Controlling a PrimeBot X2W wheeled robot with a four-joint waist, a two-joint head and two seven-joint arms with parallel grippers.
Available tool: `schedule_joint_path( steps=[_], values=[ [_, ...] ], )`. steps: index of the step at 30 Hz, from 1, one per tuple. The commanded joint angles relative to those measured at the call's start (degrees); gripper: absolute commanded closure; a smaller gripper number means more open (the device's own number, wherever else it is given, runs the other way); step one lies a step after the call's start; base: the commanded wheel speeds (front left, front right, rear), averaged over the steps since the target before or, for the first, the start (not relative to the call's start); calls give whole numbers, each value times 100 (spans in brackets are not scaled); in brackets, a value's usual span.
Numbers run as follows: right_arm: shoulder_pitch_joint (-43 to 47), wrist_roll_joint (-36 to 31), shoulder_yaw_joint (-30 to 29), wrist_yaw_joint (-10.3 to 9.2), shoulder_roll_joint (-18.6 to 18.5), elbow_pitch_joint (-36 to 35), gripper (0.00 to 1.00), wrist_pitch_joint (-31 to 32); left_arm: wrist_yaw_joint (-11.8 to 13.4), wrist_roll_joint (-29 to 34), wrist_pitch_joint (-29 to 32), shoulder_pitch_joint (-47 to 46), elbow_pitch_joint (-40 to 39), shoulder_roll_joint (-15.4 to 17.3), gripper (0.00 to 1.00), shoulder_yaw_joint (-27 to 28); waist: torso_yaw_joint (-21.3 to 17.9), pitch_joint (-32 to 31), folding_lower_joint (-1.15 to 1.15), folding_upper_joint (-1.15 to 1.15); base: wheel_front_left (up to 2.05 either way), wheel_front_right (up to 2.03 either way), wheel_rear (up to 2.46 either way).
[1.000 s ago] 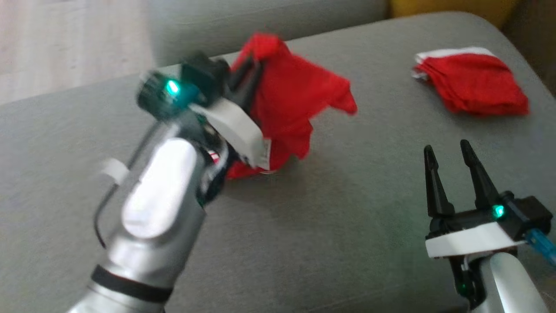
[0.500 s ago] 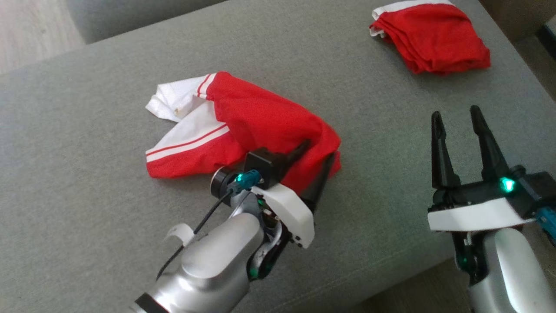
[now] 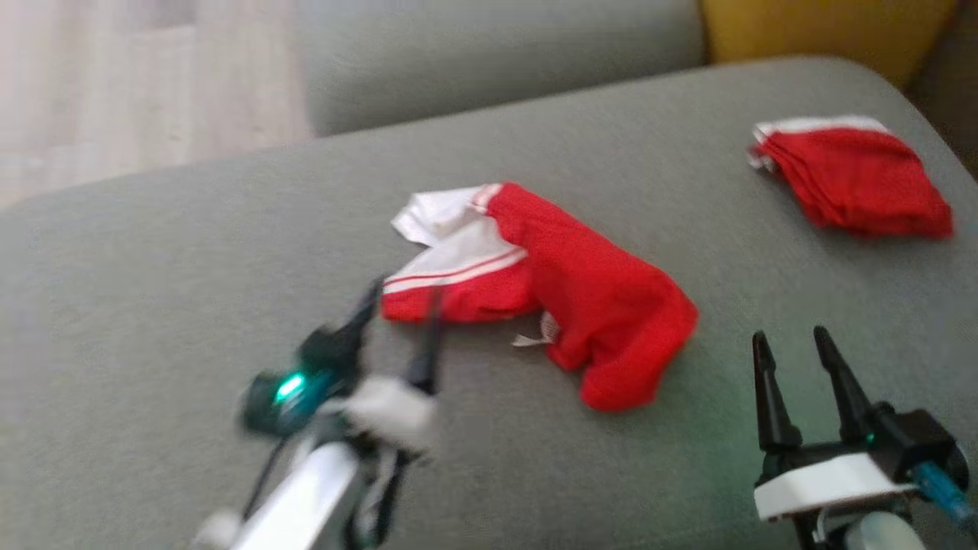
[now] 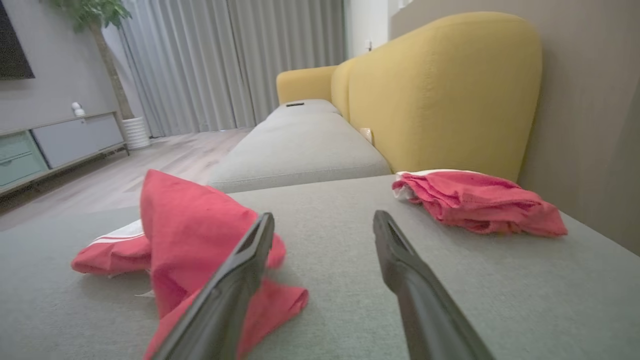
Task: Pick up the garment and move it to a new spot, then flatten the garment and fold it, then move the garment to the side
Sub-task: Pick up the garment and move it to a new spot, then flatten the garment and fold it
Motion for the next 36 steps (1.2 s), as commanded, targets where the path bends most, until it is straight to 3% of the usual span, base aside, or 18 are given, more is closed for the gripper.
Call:
schedule_joint_path(
  steps=[1,8,16,24,36],
  values=[
    [-29,-78,79,-5,38,-137,0,-21,71,154,-51,169,-322,209,0,567,506,-487,0,0,0,0,0],
    [348,-120,-46,-5,133,-98,0,-21,-67,705,-52,1757,-1037,457,0,1889,871,-699,0,0,0,0,0],
    [699,-135,-65,-5,185,-229,0,-21,-571,1438,-52,2813,-1593,-20,0,2681,1103,-808,0,0,0,0,0],
    [708,-89,153,-5,193,-286,0,-21,-1033,1789,-52,3090,-1575,-247,0,2883,1123,-831,0,0,0,0,0],
    [594,3,278,-5,72,-275,0,-21,-1210,2027,-52,3057,-1474,-333,0,2993,1176,-758,0,0,0,0,0]
  ],
)
